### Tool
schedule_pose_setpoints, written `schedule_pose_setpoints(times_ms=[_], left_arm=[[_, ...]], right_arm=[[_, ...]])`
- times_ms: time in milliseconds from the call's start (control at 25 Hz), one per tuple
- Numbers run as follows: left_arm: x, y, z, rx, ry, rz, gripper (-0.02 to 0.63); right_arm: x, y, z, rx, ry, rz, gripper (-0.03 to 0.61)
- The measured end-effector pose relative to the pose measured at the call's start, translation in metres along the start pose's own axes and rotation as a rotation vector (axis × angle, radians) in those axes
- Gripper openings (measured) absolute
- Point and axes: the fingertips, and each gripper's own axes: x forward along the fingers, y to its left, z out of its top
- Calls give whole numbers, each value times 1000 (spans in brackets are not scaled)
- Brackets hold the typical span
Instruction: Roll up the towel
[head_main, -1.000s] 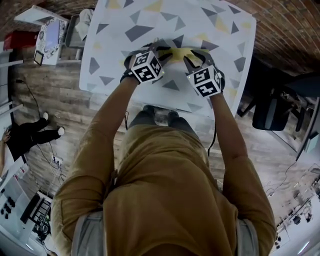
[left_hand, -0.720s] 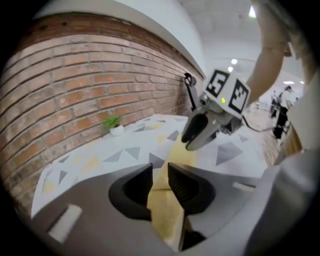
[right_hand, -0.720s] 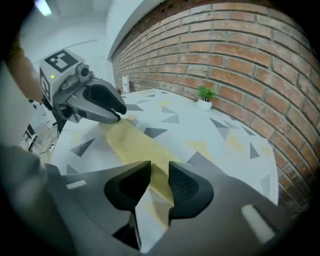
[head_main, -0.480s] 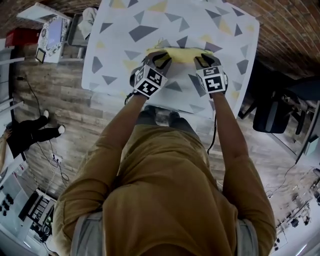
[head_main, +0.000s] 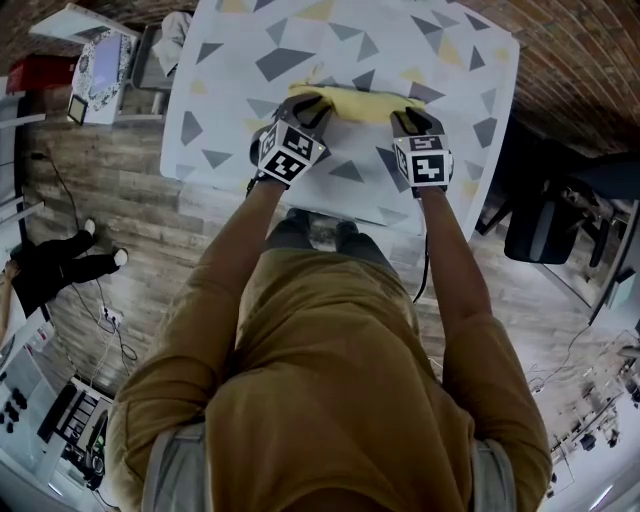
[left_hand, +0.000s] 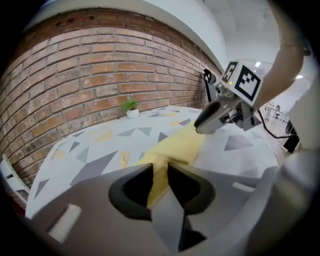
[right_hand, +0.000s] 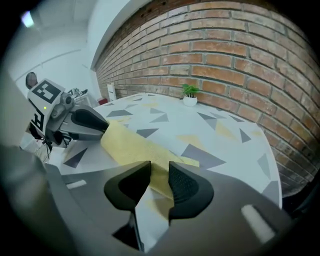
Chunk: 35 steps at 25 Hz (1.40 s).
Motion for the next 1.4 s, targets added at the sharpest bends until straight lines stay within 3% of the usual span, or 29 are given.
schedule_pose_setpoints(times_ms=[240, 520, 680, 760, 960, 1160, 1400], left_arm=[[1, 0, 0, -19, -3, -16, 103], [-31, 25, 18, -134, -144, 52, 104], [-53, 40, 4, -183, -178, 101, 103], [-66, 46, 2, -239, -198, 109, 100], [-94, 48, -9, -345, -241, 108, 84], [-123, 49, -5, -347, -268, 120, 63], [-184, 64, 46, -267, -432, 178, 62]], right_arm=[[1, -1, 0, 4, 3, 6, 115], [-21, -5, 13, 52, -96, 21, 117], [-45, -11, 11, 165, -160, -12, 105], [-57, -13, 8, 223, -190, -33, 50], [-85, -16, -15, 340, -214, -91, 5], [-118, -22, -21, 475, -297, -130, 3], [-185, -22, 26, 431, -499, -180, 5]])
